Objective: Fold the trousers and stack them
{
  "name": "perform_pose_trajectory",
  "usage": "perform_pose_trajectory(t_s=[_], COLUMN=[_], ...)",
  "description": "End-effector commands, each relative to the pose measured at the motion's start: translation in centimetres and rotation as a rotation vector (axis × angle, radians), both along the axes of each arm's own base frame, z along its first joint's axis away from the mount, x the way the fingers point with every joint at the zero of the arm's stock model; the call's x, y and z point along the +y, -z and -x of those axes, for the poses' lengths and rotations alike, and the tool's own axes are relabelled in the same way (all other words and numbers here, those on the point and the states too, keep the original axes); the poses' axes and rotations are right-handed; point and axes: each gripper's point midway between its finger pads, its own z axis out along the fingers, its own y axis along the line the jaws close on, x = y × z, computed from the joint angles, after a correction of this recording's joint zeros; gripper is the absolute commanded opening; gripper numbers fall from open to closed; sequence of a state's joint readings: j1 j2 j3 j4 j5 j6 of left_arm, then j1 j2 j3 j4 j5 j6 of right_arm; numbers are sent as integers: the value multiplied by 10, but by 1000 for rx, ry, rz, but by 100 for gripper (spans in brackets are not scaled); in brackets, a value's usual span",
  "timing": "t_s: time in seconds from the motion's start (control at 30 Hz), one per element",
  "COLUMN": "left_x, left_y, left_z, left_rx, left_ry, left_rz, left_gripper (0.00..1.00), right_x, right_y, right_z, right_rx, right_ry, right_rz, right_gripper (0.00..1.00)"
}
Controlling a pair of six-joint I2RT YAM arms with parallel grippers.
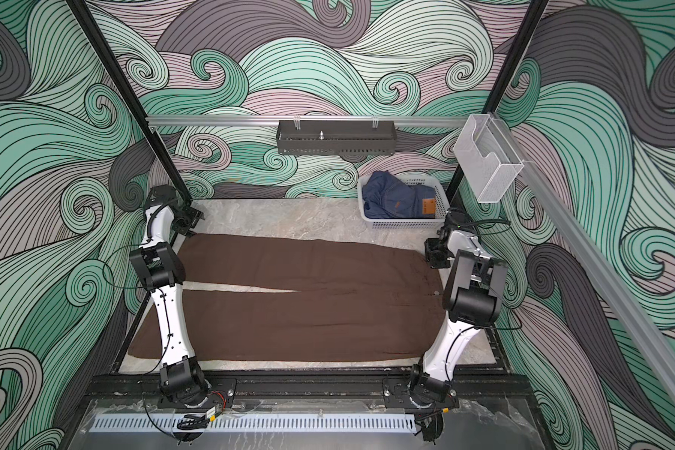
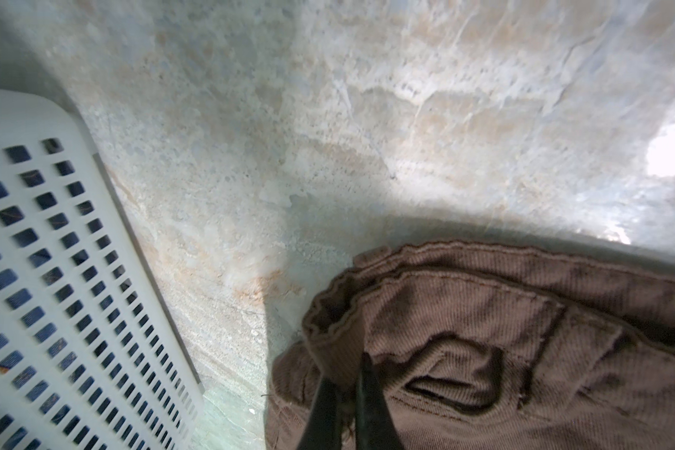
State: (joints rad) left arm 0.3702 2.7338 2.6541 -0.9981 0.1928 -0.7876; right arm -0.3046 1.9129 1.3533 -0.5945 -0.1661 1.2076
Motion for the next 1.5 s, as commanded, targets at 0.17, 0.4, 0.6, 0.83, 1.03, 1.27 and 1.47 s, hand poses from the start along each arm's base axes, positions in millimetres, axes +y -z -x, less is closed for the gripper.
perform_pose_trajectory(t_s=[0.17, 0.4, 0.6, 0.83, 1.03, 1.27, 1.47], left_x=[14, 21, 23, 19, 24, 25, 35], left_y=[-21, -71, -74, -39, -10, 25, 35], left_z=[54, 52, 49, 45, 45, 53, 73], left_rx=[196, 104, 87, 130, 171, 248, 355], left_ry=[12, -24, -41, -39, -46, -30, 16], left_rz=[-121, -152, -139, -108, -113, -119, -195], left_gripper=[69, 71, 71, 66, 63, 56, 48], right_x=[-5, -6, -2, -4, -4, -5, -8], right_y=[-20, -25, -23, -27, -23, -14, -9], right_z=[13, 17, 20, 21, 24, 23, 25], right_rx=[-14, -19, -15, -23, -29, -15, -6], right_ry=[0, -2, 1, 8, 22, 21, 24], right_rz=[23, 21, 7, 13, 9, 9, 3], right_gripper=[0, 0, 0, 0, 0, 0, 0])
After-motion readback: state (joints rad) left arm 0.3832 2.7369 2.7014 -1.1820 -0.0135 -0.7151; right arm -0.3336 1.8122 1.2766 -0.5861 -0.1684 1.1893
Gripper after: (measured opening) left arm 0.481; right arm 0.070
